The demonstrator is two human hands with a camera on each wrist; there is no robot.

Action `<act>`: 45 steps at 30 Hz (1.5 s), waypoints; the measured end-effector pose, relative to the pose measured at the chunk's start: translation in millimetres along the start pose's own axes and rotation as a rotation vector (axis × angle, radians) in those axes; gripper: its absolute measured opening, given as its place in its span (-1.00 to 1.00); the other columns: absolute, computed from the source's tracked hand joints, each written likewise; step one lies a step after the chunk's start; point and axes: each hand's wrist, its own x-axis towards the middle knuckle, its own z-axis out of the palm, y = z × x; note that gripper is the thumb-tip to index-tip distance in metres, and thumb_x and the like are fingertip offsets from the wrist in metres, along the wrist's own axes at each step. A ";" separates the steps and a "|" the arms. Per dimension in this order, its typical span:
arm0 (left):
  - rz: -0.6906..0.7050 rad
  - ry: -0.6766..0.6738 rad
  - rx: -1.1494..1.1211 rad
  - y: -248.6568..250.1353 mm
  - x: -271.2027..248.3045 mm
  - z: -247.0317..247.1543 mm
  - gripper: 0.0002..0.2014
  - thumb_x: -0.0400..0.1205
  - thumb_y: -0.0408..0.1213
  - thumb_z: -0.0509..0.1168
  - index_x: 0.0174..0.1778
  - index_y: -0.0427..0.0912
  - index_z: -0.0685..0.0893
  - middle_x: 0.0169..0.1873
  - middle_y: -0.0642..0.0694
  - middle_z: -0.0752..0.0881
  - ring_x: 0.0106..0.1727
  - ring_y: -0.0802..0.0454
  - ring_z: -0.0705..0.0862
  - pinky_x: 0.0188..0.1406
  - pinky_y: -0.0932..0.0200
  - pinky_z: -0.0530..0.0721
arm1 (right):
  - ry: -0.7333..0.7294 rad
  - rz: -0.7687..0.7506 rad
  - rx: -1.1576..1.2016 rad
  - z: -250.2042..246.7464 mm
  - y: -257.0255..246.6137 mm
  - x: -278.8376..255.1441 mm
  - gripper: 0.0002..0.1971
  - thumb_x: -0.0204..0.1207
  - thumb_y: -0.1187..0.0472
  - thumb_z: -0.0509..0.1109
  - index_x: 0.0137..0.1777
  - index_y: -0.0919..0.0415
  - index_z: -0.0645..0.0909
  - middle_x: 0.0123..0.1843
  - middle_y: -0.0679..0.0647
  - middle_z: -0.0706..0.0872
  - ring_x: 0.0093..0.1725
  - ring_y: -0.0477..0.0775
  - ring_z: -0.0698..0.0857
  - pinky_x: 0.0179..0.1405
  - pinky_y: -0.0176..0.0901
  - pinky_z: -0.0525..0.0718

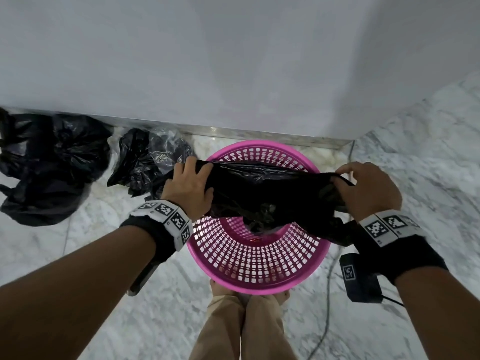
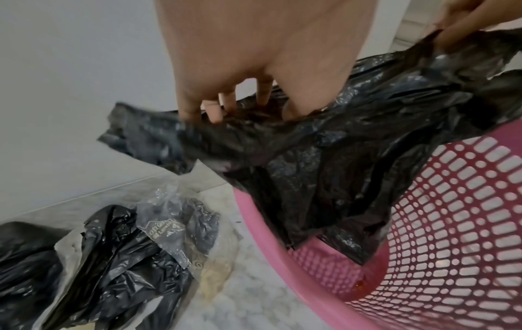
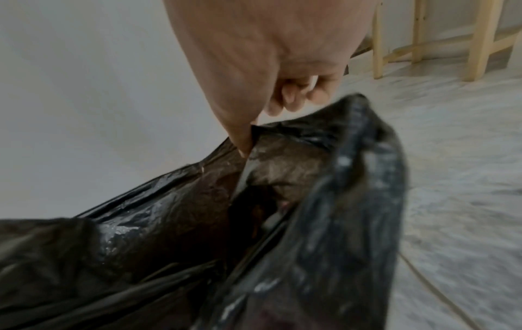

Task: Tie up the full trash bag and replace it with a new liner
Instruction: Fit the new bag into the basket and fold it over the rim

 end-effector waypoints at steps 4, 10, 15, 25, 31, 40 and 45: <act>-0.011 -0.034 -0.006 2.6 9.4 2.1 -0.32 0.51 -0.05 0.33 0.54 -0.04 0.25 0.39 -0.24 0.28 0.38 -0.26 0.32 0.14 -0.24 0.65 | -0.088 0.033 -0.005 0.6 -5.7 16.3 -0.80 0.56 0.07 0.29 0.13 -0.05 0.65 0.06 0.08 0.76 0.13 0.24 0.67 -0.06 -0.10 0.46; -0.069 -0.042 -0.076 10.9 14.4 5.5 -0.37 0.48 -0.08 0.36 0.45 -0.05 0.30 0.30 -0.27 0.30 0.27 -0.25 0.41 0.09 -0.24 0.66 | -0.139 0.033 0.131 16.5 -8.3 30.4 -0.72 0.53 0.17 0.23 0.16 0.01 0.68 0.05 0.17 0.80 -0.03 0.22 0.78 0.06 0.07 0.73; -0.121 -0.049 -0.066 11.9 18.6 6.1 -0.31 0.48 -0.01 0.33 0.52 0.00 0.24 0.31 -0.25 0.34 0.33 -0.27 0.38 0.23 -0.32 0.53 | -0.087 0.089 0.371 23.2 -10.3 31.5 -0.75 0.59 0.24 0.13 0.03 0.05 0.65 -0.09 0.15 0.80 -0.28 0.17 0.81 -0.07 0.07 0.80; -0.215 -0.049 -0.184 5.2 24.9 4.0 -0.22 0.43 0.03 0.34 0.55 0.09 0.15 0.38 -0.21 0.28 0.40 -0.26 0.28 0.21 -0.30 0.55 | -0.131 -0.048 0.175 28.7 -16.7 35.8 -0.58 0.53 0.08 0.39 0.37 0.19 0.56 0.36 0.14 0.64 0.37 0.16 0.57 0.31 -0.18 0.41; -0.232 0.028 -0.186 2.8 27.1 7.4 -0.21 0.39 0.10 0.31 0.53 0.22 0.12 0.40 -0.16 0.25 0.42 -0.21 0.24 0.08 -0.20 0.56 | -0.053 -0.046 0.240 33.1 -20.3 45.2 -0.81 0.53 0.08 0.39 0.02 0.18 0.69 0.05 0.09 0.75 0.07 0.08 0.66 0.04 -0.26 0.44; -0.254 0.095 -0.163 0.6 39.4 4.8 -0.17 0.35 0.17 0.27 0.55 0.27 0.06 0.40 -0.16 0.26 0.40 -0.21 0.26 0.14 -0.26 0.56 | 0.036 0.071 0.280 35.3 -37.2 56.2 -0.79 0.53 -0.01 0.36 -0.14 0.14 0.61 -0.12 0.00 0.64 0.03 0.11 0.65 0.07 -0.12 0.50; -0.269 0.042 -0.196 -2.0 50.3 0.5 -0.19 0.37 0.20 0.24 0.55 0.27 0.07 0.42 -0.16 0.26 0.45 -0.21 0.23 0.17 -0.25 0.55 | -0.010 0.121 0.243 40.4 -39.7 65.0 -0.68 0.53 -0.06 0.33 -0.17 0.21 0.64 -0.14 0.06 0.67 0.05 0.22 0.68 0.01 -0.06 0.54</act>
